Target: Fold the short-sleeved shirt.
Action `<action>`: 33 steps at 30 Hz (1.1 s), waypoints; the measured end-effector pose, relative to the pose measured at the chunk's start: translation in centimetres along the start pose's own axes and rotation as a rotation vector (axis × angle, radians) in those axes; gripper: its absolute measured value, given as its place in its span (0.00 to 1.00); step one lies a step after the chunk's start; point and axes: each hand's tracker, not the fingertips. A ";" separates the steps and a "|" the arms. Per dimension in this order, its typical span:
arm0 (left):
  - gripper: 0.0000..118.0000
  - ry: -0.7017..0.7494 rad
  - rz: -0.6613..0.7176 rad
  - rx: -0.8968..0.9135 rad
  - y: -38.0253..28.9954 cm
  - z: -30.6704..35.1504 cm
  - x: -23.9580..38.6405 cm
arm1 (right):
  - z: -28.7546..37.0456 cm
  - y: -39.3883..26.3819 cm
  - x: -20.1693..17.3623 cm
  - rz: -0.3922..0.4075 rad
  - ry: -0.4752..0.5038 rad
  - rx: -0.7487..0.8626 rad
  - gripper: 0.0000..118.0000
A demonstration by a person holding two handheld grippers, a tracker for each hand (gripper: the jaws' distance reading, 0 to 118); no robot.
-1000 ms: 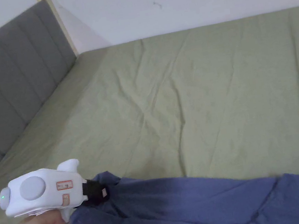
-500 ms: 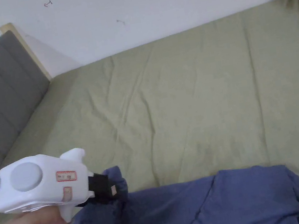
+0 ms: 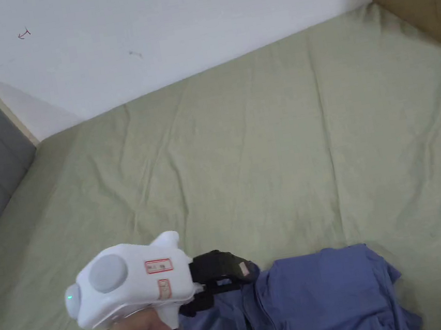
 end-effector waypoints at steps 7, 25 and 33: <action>0.02 0.424 -0.171 -0.035 -2.6 -2.1 -1.0 | 0.6 -0.1 -0.1 -0.012 0.013 0.008 0.00; 0.04 -0.101 -0.196 0.045 -3.5 2.9 -0.4 | -2.0 0.4 -4.2 0.066 0.055 -0.079 0.00; 0.98 -0.171 0.148 0.033 -1.4 4.9 -16.5 | -4.7 1.0 -5.9 0.078 0.083 -0.126 0.00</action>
